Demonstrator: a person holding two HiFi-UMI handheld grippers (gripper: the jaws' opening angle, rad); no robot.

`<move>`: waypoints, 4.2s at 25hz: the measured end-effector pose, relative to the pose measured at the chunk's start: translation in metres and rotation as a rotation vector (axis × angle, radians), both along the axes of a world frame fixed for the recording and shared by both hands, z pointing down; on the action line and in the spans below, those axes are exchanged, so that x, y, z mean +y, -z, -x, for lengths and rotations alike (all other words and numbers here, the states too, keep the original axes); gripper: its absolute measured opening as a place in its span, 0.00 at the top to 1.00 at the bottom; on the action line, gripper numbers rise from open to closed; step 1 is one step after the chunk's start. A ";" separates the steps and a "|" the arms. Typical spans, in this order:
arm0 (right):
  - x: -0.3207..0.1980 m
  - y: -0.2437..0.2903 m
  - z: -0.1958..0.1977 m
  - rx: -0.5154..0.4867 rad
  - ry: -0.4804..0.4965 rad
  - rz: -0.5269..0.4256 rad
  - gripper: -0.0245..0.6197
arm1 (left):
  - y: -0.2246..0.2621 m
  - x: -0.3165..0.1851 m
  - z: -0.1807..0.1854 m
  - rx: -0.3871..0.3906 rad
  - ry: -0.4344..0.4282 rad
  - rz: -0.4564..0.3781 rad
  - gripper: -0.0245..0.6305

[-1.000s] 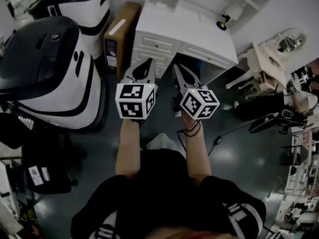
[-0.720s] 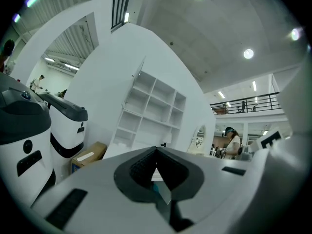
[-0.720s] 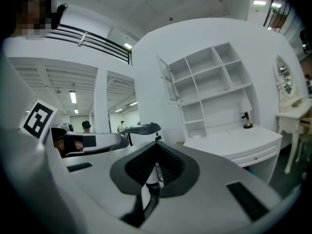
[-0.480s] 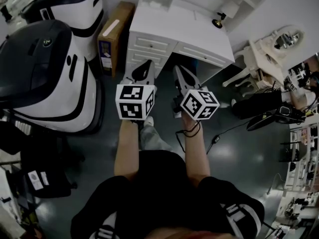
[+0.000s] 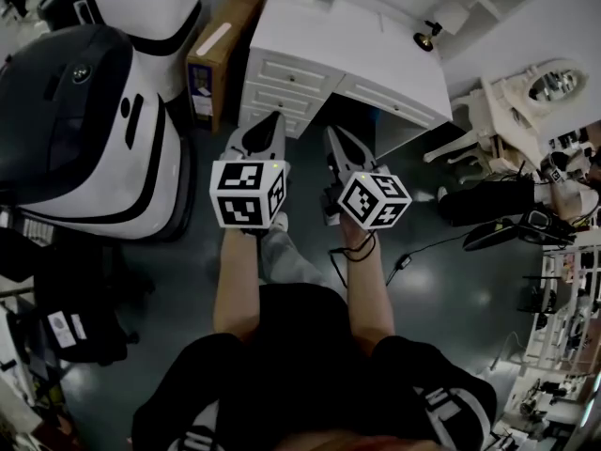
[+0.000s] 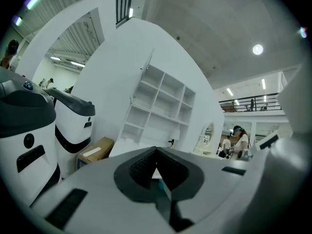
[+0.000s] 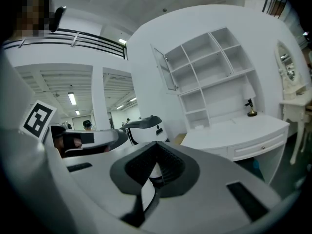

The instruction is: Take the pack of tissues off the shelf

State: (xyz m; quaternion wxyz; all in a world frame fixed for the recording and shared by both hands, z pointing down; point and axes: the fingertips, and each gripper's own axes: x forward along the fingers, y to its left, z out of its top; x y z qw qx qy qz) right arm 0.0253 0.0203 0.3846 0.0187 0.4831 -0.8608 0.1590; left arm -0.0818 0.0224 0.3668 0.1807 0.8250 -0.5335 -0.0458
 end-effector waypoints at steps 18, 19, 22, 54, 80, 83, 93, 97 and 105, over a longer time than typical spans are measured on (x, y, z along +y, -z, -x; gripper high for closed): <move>-0.126 -0.047 -0.079 -0.008 -0.061 0.128 0.93 | -0.052 -0.133 -0.049 -0.001 0.043 0.112 0.95; -0.134 -0.047 -0.084 -0.013 -0.065 0.131 0.93 | -0.054 -0.139 -0.050 -0.008 0.047 0.120 0.95; -0.158 -0.052 -0.095 -0.036 -0.072 0.152 0.93 | -0.059 -0.157 -0.058 -0.012 0.062 0.129 0.95; -0.300 0.024 -0.170 -0.071 -0.033 -0.024 0.93 | 0.023 -0.289 -0.135 -0.129 0.053 -0.034 0.95; -0.391 -0.036 -0.268 0.051 -0.238 0.078 0.93 | -0.068 -0.424 -0.184 -0.136 -0.058 0.178 0.95; -0.408 -0.040 -0.294 0.069 -0.309 0.098 0.93 | -0.077 -0.449 -0.200 -0.140 -0.094 0.201 0.95; -0.473 -0.089 -0.266 -0.017 -0.242 0.177 0.93 | -0.111 -0.498 -0.201 -0.220 -0.084 0.236 0.95; -0.507 -0.115 -0.243 -0.028 -0.200 0.216 0.93 | -0.130 -0.525 -0.177 -0.225 -0.038 0.263 0.95; -0.588 -0.106 -0.205 -0.043 -0.142 0.202 0.93 | -0.124 -0.585 -0.146 -0.221 -0.003 0.261 0.95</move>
